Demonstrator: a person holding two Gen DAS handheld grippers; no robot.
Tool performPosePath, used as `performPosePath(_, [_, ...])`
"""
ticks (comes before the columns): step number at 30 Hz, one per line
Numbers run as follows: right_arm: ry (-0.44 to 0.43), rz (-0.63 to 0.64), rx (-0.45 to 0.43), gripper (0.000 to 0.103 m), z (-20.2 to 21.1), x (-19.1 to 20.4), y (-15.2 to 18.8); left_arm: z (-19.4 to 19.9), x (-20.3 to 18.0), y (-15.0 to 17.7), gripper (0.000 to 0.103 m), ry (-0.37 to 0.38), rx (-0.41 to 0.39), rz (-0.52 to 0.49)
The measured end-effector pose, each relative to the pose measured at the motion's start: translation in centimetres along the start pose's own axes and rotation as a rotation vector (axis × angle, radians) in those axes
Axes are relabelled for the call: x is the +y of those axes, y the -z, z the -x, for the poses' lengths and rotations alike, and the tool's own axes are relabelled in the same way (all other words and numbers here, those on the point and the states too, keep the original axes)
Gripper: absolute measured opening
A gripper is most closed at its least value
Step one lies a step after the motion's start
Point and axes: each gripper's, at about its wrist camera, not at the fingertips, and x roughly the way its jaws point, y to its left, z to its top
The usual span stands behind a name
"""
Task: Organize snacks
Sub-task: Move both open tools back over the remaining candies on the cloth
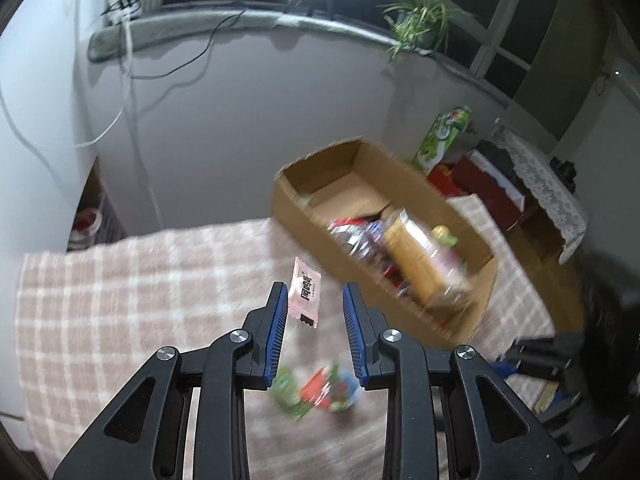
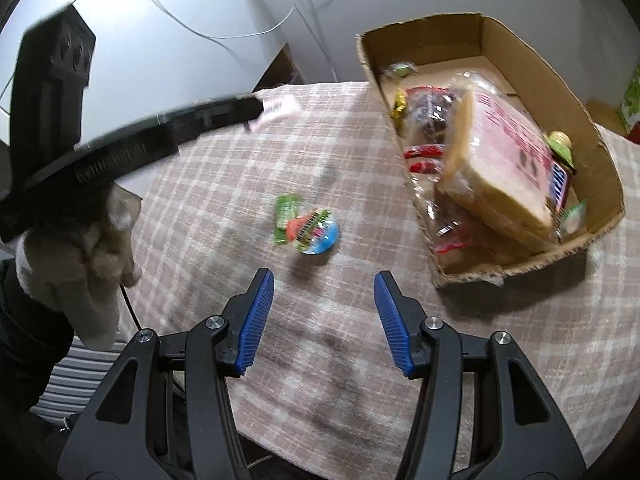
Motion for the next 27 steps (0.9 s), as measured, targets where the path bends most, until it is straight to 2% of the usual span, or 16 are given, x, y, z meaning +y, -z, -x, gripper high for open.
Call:
performPosePath(6, [0.020,-0.043,-0.025,0.055,1.5,-1.5,0.9,-1.7,-3.4,-2.9,0.027,0.071,-0.039,-0.068])
performPosePath(8, [0.031,-0.059,-0.046,0.055,2.3,-2.2,1.0,-2.9,-4.1,-3.4,0.027,0.135,-0.024,-0.070])
performPosePath(9, [0.042,-0.065,-0.058,0.055,2.7,-2.6,1.0,-3.9,-4.5,-3.5,0.027,0.145,0.003,-0.089])
performPosePath(12, [0.085,-0.094,-0.095,0.055,4.3,-4.2,0.8,-5.7,-5.3,-3.1,0.027,0.127,0.063,-0.117])
performPosePath(15, [0.123,-0.136,-0.132,0.055,6.1,-6.4,0.7,-5.6,-5.2,-2.7,0.027,0.193,0.062,-0.079])
performPosePath(17, [0.148,-0.171,-0.155,0.055,7.2,-8.0,0.5,-5.4,-5.7,-2.3,0.027,0.220,0.059,-0.095])
performPosePath(22, [0.141,-0.254,-0.196,0.055,8.8,-11.1,-1.1,-5.0,-7.2,-1.8,0.027,0.227,0.060,-0.150])
performPosePath(25, [0.144,-0.247,-0.210,0.055,8.8,-11.2,-2.2,-5.3,-7.9,-0.8,0.027,0.235,0.090,-0.194])
performPosePath(27, [0.139,-0.230,-0.212,0.055,8.5,-11.0,-3.2,-5.2,-7.9,-0.1,0.027,0.257,0.101,-0.188])
